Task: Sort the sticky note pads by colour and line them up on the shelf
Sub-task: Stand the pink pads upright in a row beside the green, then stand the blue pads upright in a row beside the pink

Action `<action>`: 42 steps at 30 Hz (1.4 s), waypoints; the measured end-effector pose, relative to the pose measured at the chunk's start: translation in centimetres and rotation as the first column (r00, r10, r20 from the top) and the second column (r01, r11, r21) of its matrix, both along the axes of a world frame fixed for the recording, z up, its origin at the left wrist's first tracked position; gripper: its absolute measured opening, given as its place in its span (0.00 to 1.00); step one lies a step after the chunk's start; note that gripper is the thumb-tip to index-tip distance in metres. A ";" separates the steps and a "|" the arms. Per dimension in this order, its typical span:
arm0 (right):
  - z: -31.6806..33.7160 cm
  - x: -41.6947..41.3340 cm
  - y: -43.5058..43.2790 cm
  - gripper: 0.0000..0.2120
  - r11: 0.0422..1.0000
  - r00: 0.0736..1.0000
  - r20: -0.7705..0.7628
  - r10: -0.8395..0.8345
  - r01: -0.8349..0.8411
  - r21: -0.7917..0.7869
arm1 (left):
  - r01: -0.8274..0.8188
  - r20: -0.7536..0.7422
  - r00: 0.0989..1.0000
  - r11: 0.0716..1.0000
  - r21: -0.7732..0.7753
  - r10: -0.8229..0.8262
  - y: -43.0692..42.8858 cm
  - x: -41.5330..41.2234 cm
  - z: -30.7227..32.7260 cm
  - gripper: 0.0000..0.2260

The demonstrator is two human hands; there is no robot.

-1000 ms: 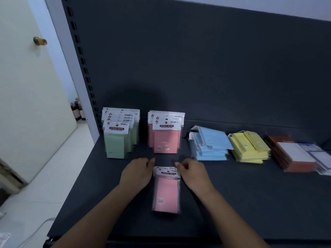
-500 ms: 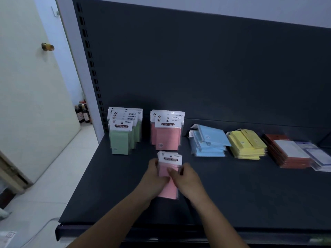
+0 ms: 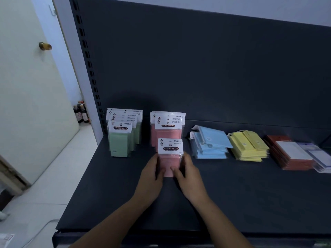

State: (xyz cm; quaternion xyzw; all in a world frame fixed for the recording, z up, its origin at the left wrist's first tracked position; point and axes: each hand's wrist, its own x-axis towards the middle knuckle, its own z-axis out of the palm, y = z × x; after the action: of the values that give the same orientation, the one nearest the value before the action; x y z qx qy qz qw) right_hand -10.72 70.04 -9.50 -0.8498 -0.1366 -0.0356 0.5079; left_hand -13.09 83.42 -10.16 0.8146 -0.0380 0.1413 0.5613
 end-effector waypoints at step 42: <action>0.1 2.2 0.8 0.11 0.945 0.950 -0.006 -0.314 0.313 0.099 | -0.376 0.007 0.922 0.899 -0.223 0.387 0.1 5.6 -0.6 0.10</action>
State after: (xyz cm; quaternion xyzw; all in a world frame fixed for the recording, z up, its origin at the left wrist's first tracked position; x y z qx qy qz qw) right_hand -8.49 70.82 -9.41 -0.8343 -0.0005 -0.1267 0.5366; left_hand -7.52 83.52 -10.74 0.7361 0.1236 0.2726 0.6071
